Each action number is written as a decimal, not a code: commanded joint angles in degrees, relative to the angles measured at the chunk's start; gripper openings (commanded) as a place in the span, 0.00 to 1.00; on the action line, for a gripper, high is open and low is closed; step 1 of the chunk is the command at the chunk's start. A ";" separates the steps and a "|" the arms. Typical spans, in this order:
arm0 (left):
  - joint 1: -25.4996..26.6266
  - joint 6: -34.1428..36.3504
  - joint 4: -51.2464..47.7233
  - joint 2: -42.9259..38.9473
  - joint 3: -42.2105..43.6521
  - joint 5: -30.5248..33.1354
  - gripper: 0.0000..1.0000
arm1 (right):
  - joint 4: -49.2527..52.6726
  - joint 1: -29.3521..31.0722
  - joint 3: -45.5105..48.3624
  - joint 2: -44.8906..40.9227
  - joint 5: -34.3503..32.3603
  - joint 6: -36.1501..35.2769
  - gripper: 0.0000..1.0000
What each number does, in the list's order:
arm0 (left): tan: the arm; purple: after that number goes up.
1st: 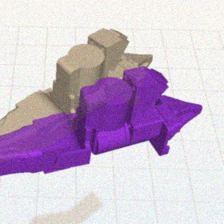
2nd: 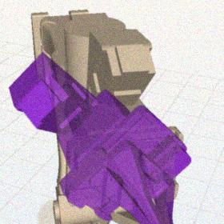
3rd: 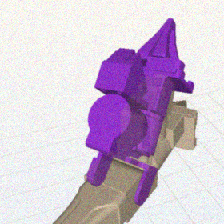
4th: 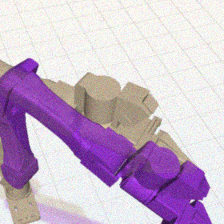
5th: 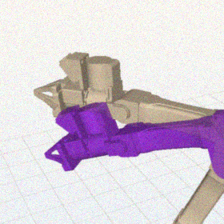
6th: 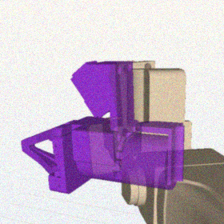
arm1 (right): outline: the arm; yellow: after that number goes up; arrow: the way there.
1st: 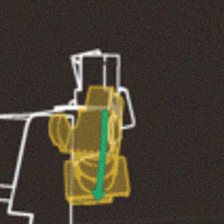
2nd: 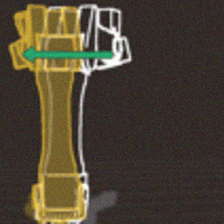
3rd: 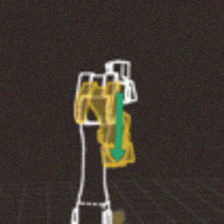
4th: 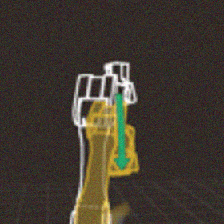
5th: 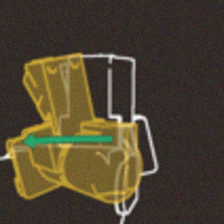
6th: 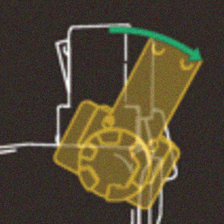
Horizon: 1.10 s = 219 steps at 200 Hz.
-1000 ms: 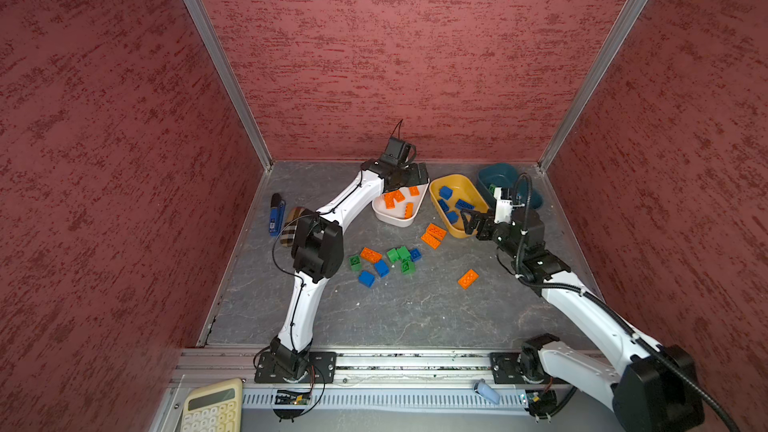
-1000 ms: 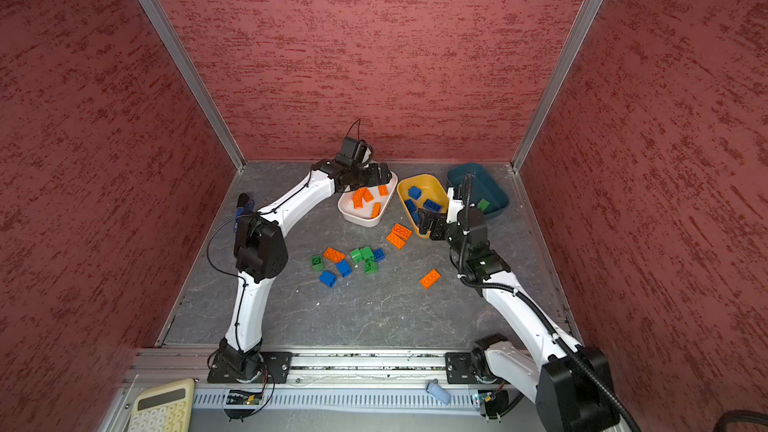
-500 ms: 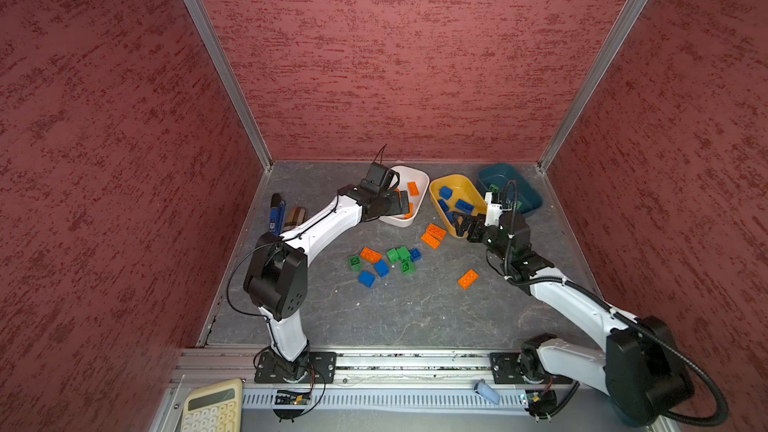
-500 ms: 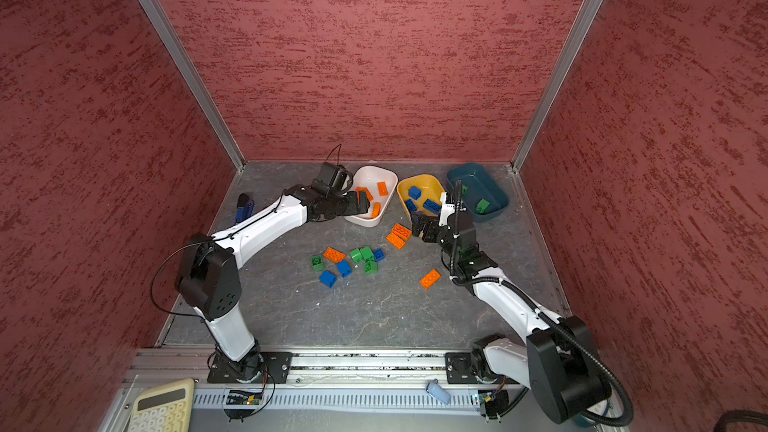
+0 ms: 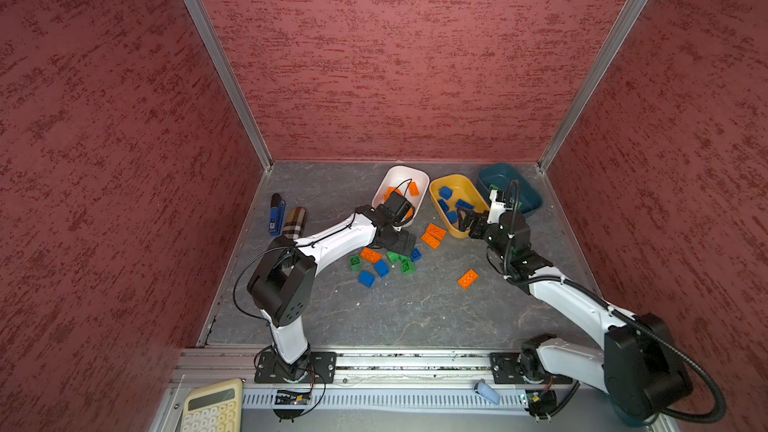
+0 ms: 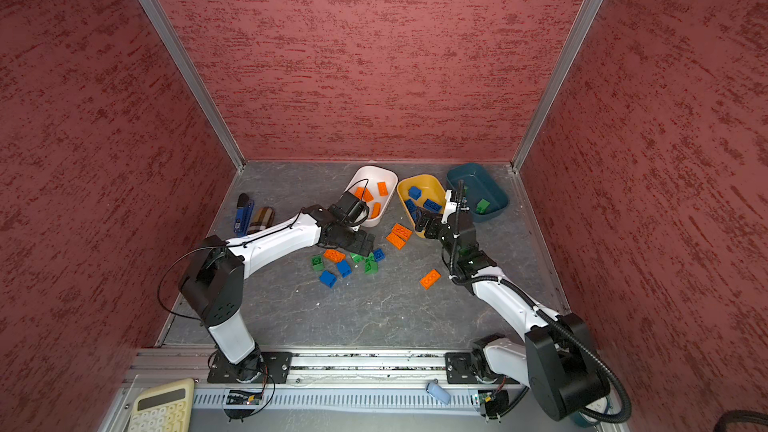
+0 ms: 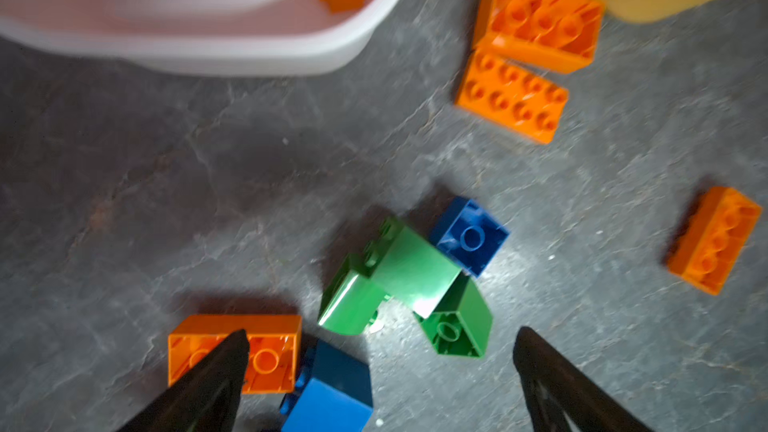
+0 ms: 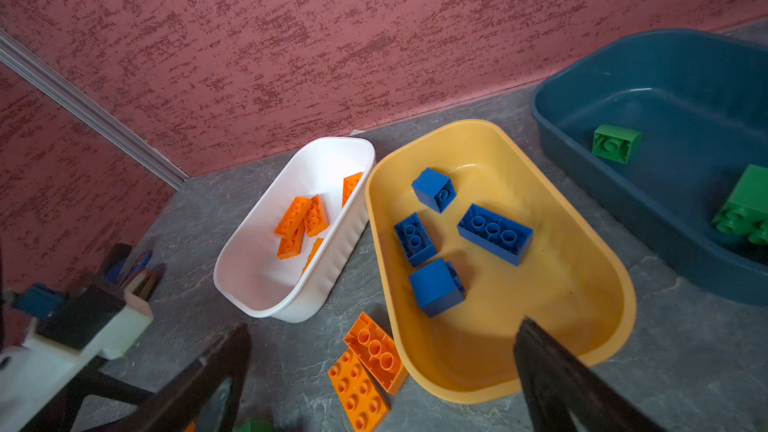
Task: Sort the legos into containers by color
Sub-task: 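Move the left gripper back down to the brick pile, then grasp an orange brick beside the green bricks with the left gripper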
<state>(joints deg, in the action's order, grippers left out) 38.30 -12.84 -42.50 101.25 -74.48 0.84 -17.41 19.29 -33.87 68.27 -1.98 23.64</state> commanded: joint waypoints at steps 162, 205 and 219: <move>-1.07 -22.94 -0.58 7.20 -2.32 -4.04 0.62 | 3.42 3.34 -7.96 12.05 15.97 -5.70 0.99; -0.07 -22.54 3.11 9.70 -3.24 -8.15 0.62 | 0.88 5.97 -7.21 14.10 14.41 -3.43 0.99; 0.26 -22.08 4.88 10.01 -3.82 -10.07 0.63 | 0.19 5.96 -6.42 13.53 11.04 -2.27 0.99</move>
<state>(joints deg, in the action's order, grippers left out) 37.85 -35.20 -41.85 109.54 -77.25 -5.04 -15.42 25.26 -41.04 82.63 12.29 19.92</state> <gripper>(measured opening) 0.624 0.989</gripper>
